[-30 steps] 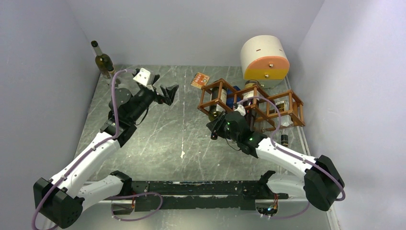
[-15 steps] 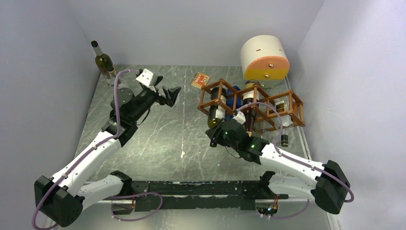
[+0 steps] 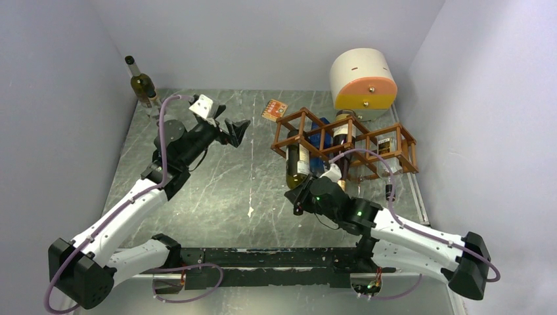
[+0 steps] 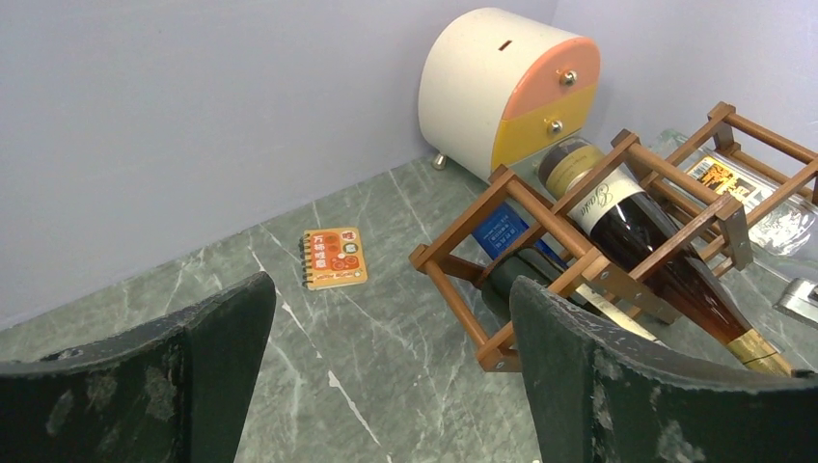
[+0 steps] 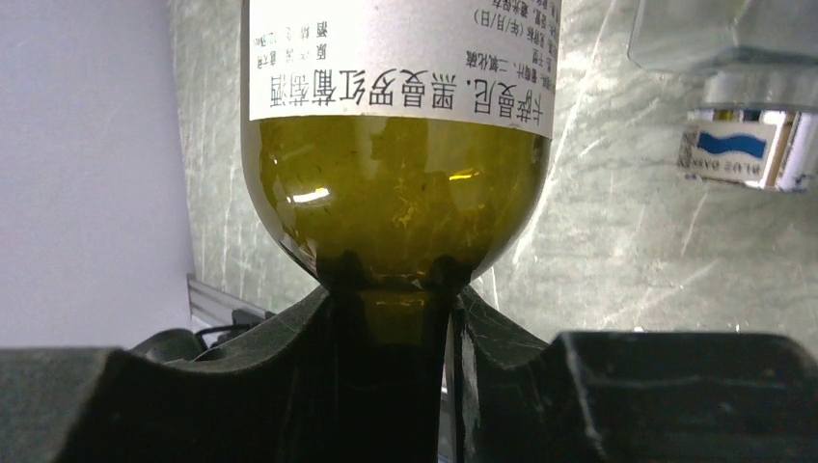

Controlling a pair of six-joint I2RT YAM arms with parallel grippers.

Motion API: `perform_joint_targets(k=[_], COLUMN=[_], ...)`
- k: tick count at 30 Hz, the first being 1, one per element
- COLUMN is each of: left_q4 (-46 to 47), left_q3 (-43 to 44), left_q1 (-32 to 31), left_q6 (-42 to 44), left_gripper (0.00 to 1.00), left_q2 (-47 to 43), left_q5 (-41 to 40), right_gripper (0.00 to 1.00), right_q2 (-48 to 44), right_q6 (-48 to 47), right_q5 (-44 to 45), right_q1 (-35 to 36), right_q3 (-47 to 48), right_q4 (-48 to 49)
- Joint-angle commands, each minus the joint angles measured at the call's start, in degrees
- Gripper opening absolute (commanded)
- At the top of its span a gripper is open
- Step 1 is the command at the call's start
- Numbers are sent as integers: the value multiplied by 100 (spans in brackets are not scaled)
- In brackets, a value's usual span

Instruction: Take the wine bottle off the wine rack

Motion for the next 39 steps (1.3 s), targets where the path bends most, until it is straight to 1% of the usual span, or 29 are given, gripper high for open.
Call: perform_joint_targets(k=[1, 3, 6, 9, 14, 17, 24, 25, 26, 27, 30, 32, 35, 39], left_q4=[-56, -65, -230, -335, -474, -434, -399, -370, -327, -286, -104, 9, 200, 172], left_q3=[185, 172, 296, 382, 468, 425, 398, 375, 338, 298, 182, 131, 98, 271], left_q1=[-91, -120, -202, -233, -295, -298, -299, -300, -298, -298, -297, -296, -298, -415], left_q6=[78, 83, 123, 90, 129, 70, 100, 102, 95, 98, 71, 54, -11, 193], left_gripper=[94, 94, 92, 90, 86, 85, 84, 85, 90, 98, 99, 100, 97, 98], left_q2=[64, 114, 267, 413, 567, 547, 497, 476, 452, 424, 315, 272, 268, 439], left_q5=[82, 82, 2, 73, -36, -107, 45, 67, 118, 178, 245, 400, 808, 2096], right_gripper=[0, 0, 0, 0, 0, 0, 0, 0, 0, 0, 0, 0, 0, 0], right_q2=[-563, -773, -990, -1116, -1244, -1340, -1579, -1611, -1665, -1714, -1867, -1918, -1894, -1672], right_q6=[93, 32, -33, -193, -461, -568, -795, -814, -845, -870, -945, -1092, -1338, -1646], right_q5=[110, 53, 13, -47, -199, -292, -441, -501, -603, -704, -962, -1171, -1389, -1577], right_q1=[188, 205, 206, 205, 205, 203, 203, 199, 206, 202, 202, 202, 200, 207], right_q3=[-27, -39, 73, 223, 504, 790, 1329, 1362, 1378, 1392, 1467, 1572, 1766, 2096], right_q4=[-235, -292, -657, -1023, -1717, -2198, -3177, -3226, -3268, -3322, -3620, -3795, -3968, -4118])
